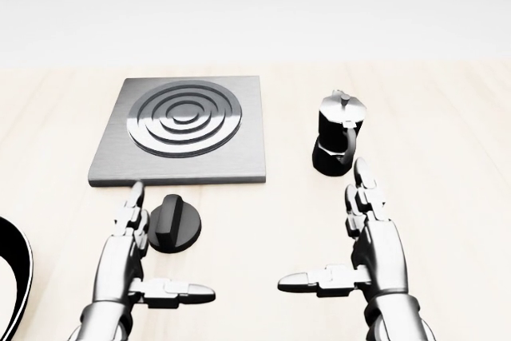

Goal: Turn on the stove.

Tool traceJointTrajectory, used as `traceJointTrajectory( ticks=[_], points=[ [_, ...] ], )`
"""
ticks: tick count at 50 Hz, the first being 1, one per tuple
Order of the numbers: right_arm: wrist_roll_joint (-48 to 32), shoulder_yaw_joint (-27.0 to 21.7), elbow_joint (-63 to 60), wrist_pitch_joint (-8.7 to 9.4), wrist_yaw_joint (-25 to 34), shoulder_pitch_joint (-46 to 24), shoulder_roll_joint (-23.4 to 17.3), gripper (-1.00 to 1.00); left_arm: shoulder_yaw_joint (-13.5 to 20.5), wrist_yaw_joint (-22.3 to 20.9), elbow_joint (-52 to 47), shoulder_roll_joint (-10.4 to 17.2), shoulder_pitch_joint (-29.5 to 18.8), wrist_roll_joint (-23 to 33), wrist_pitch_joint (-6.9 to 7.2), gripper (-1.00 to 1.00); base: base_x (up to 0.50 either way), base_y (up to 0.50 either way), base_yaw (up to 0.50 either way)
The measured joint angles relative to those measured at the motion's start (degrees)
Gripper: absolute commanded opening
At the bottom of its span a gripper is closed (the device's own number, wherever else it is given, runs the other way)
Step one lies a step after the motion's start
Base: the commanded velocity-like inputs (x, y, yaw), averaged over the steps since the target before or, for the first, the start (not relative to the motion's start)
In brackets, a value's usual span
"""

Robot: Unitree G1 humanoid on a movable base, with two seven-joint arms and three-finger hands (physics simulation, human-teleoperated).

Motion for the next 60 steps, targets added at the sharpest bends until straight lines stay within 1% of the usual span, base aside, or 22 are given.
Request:
traceJointTrajectory(
  ticks=[7, 14, 24, 41, 51, 60],
  points=[
    [0.11, -0.06, -0.03, 0.09, 0.03, -0.1, -0.03, 1.0, -0.04, 0.04, 1.16, -0.05, -0.29, 0.07, -0.64, 1.0, 0.0, 0.0, 0.0],
    [0.16, -0.05, 0.07, 0.06, 0.0, -0.17, 0.0, 1.0, 0.0, 0.07, 3.19, -0.05, -0.9, 0.04, -1.68, 1.0, 0.0, 0.0, 0.0],
    [0.22, -0.06, 0.39, -0.13, 0.02, -0.25, -0.01, 1.0, -0.15, 0.11, 5.15, -0.16, -1.37, 0.1, -1.68, 1.0, 0.0, 0.0, 0.0],
    [0.27, -0.05, 0.75, -0.28, -0.01, -0.37, 0.0, 1.0, -1.38, 0.05, 4.34, -0.89, -0.6, 0.99, -1.54, 1.0, 0.0, 0.0, 0.0],
    [0.34, -0.07, 0.95, -0.3, 0.02, -0.43, 0.0, 1.0, -3.02, 0.18, 1.92, -1.65, 1.26, 2.67, -0.74, 1.0, 0.0, 0.0, 0.0],
    [0.42, -0.09, 1.06, -0.34, 0.07, -0.5, -0.01, 1.0, -6.15, -1.09, -0.35, -2.89, 3.26, 4.0, -0.03, 1.0, 0.0, 0.0, 0.0]
  ],
)
